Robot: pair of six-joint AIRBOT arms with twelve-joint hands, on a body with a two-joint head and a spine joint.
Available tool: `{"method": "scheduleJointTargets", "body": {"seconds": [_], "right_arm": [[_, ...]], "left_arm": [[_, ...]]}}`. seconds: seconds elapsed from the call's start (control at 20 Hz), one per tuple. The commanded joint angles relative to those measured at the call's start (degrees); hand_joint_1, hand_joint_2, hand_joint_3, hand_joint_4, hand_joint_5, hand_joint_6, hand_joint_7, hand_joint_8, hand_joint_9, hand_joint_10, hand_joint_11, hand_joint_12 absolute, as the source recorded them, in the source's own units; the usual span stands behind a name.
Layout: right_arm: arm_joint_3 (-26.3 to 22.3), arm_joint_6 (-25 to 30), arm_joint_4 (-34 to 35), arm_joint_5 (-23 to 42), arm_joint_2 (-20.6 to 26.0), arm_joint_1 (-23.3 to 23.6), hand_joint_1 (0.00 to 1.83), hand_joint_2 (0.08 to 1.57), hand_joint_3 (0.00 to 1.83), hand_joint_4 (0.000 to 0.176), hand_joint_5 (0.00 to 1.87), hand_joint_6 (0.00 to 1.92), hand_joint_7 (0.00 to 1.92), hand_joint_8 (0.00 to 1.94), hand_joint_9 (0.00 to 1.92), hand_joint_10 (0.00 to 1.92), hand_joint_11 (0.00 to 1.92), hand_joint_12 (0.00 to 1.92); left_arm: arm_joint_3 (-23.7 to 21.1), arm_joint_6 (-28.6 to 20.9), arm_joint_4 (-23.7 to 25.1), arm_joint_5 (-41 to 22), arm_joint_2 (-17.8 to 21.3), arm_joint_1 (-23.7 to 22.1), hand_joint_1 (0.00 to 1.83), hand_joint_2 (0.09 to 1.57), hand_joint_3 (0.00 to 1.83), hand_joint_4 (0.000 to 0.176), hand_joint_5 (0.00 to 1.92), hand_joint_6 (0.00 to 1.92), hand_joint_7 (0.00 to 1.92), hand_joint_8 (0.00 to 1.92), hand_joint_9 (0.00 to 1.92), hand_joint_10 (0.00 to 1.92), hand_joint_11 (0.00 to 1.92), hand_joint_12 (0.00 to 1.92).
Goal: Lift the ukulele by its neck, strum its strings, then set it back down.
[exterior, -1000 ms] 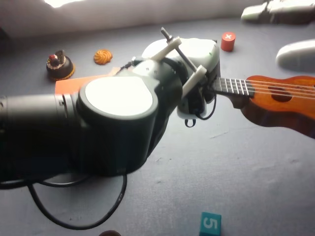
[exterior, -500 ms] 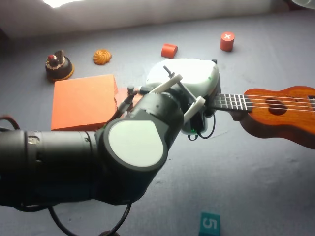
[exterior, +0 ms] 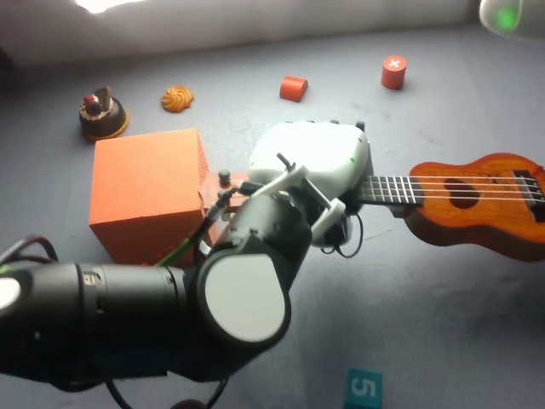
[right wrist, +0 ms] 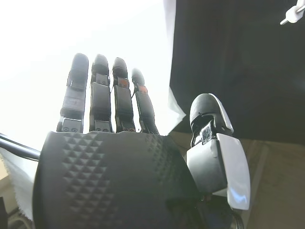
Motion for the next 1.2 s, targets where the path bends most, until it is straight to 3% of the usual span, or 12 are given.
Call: {"method": "scheduleJointTargets", "body": {"seconds": [0.0,0.15,0.3,0.9,1.1,1.15], "right_arm": [[0.0,-0.1,1.4,6.5,0.4,0.9,0.00,1.27,0.00,0.000,0.20,0.00,0.25,0.01,0.20,0.01,0.00,0.44],[-0.2,-0.3,0.9,6.5,0.4,0.8,0.00,1.28,0.00,0.000,0.18,0.00,0.23,0.00,0.19,0.00,0.00,0.35],[-0.3,-0.3,0.7,6.5,0.3,0.8,0.00,1.27,0.00,0.000,0.21,0.01,0.25,0.00,0.20,0.00,0.00,0.45],[-0.6,-0.3,-0.1,6.6,0.3,0.8,0.00,1.28,0.00,0.000,0.21,0.00,0.25,0.00,0.21,0.01,0.00,0.46],[-0.7,-0.3,-0.3,6.7,0.3,0.7,0.00,1.28,0.00,0.000,0.21,0.00,0.25,0.00,0.20,0.00,0.00,0.43],[-0.7,-0.3,-0.3,6.7,0.3,0.7,0.00,1.28,0.00,0.000,0.22,0.00,0.25,0.00,0.21,0.00,0.00,0.43]], "left_arm": [[0.3,-0.9,5.1,4.6,-0.2,0.1,1.47,1.25,0.00,0.097,1.31,1.92,1.43,1.92,1.56,1.92,1.59,1.92],[1.2,-2.6,6.2,5.5,-1.2,1.8,1.46,1.26,0.00,0.097,1.30,1.92,1.43,1.92,1.56,1.92,1.58,1.92],[1.8,-3.7,6.6,6.9,-2.3,3.2,1.45,1.25,0.00,0.098,1.30,1.92,1.43,1.92,1.55,1.92,1.58,1.92],[3.8,-6.0,11.3,8.3,-4.8,6.4,1.48,1.26,0.00,0.109,1.28,1.92,1.42,1.92,1.54,1.92,1.58,1.92],[3.9,-6.0,11.3,8.3,-4.8,6.9,1.44,1.23,0.00,0.123,1.12,1.92,1.29,1.92,1.40,1.92,1.42,1.92],[3.9,-6.0,11.3,8.3,-4.8,6.9,1.34,1.21,0.00,0.013,0.96,1.92,1.19,1.92,1.30,1.92,1.30,1.92]]}}
